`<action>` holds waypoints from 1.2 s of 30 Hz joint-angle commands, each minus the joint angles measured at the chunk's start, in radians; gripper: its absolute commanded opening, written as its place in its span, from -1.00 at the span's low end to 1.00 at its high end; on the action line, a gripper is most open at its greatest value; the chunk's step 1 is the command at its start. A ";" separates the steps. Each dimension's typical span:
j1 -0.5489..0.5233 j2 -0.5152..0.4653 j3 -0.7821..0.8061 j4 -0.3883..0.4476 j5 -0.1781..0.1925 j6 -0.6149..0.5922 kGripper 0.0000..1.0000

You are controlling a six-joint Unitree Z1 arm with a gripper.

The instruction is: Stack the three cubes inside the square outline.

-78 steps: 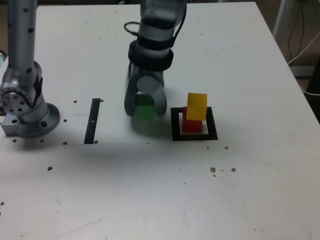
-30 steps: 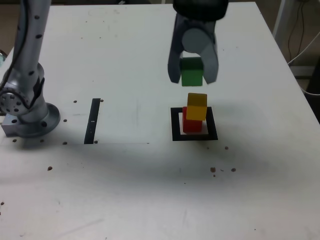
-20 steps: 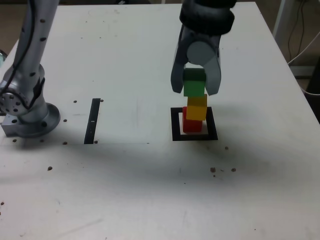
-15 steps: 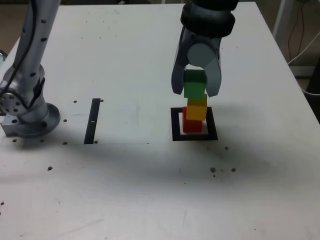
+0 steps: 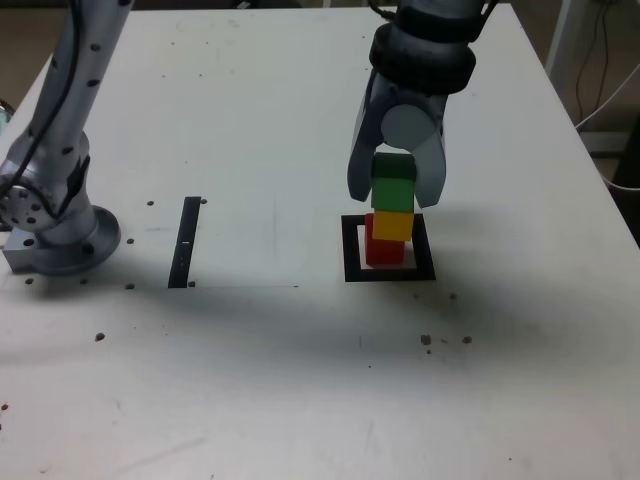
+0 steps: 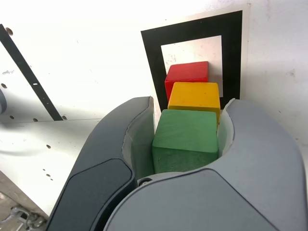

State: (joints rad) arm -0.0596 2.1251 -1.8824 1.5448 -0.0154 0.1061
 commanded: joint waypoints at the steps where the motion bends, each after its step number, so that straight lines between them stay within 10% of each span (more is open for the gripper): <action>1: -0.002 0.000 0.007 -0.002 -0.002 0.003 0.69; 36: 0.001 -0.171 0.061 0.019 0.053 -0.008 0.99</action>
State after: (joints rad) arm -0.0597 1.9787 -1.8464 1.5621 0.0370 0.1022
